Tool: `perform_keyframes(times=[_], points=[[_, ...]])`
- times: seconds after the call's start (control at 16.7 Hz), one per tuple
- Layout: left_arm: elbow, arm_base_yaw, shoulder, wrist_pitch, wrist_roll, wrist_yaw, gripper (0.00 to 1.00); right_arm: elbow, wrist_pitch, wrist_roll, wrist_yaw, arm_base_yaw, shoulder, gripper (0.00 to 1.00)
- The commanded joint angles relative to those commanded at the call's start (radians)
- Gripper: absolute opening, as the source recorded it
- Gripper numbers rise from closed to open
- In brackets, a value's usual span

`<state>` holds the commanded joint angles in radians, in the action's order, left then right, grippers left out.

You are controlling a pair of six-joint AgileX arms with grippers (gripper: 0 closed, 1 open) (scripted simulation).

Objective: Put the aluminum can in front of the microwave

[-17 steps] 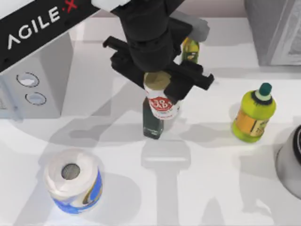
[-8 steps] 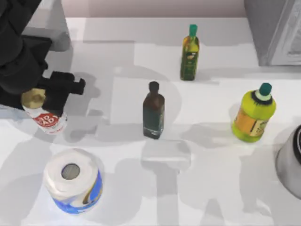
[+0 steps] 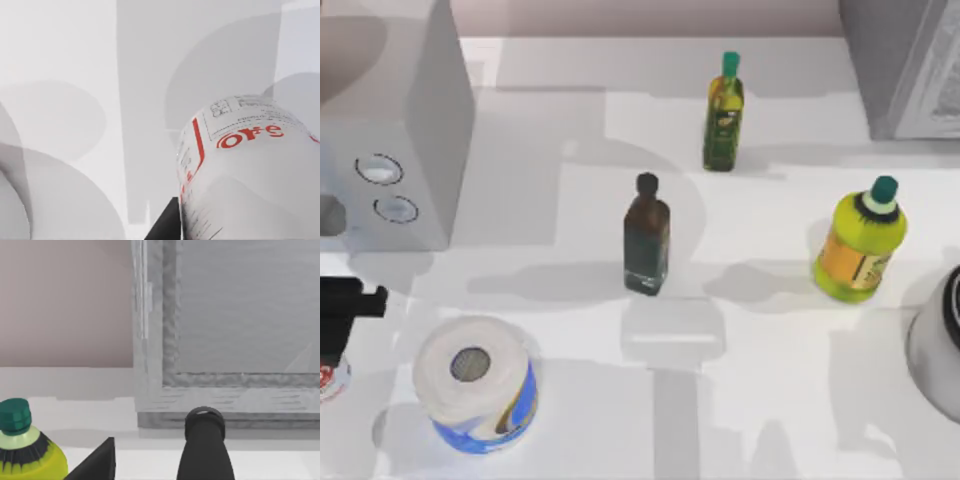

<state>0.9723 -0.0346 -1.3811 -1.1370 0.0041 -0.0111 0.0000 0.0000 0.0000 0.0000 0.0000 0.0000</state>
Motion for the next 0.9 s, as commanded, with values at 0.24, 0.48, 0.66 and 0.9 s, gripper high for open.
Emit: perform_keyframes(times=[0.24,0.48,0.66,0.9], points=[[-0.055,0.034,0.012,0.017,0.012,0.009,0.0,0.0,0.0,0.0,0.0,0.0,0.0,1.0],[-0.054,0.029,0.007,0.015,0.013,0.009,0.0,0.0,0.0,0.0,0.0,0.0,0.0,1.0],[-0.064,0.031,0.006,0.028,0.013,0.009,0.0,0.0,0.0,0.0,0.0,0.0,0.0,1.0],[-0.08,0.034,0.005,0.049,0.013,0.009,0.0,0.0,0.0,0.0,0.0,0.0,0.0,1.0]])
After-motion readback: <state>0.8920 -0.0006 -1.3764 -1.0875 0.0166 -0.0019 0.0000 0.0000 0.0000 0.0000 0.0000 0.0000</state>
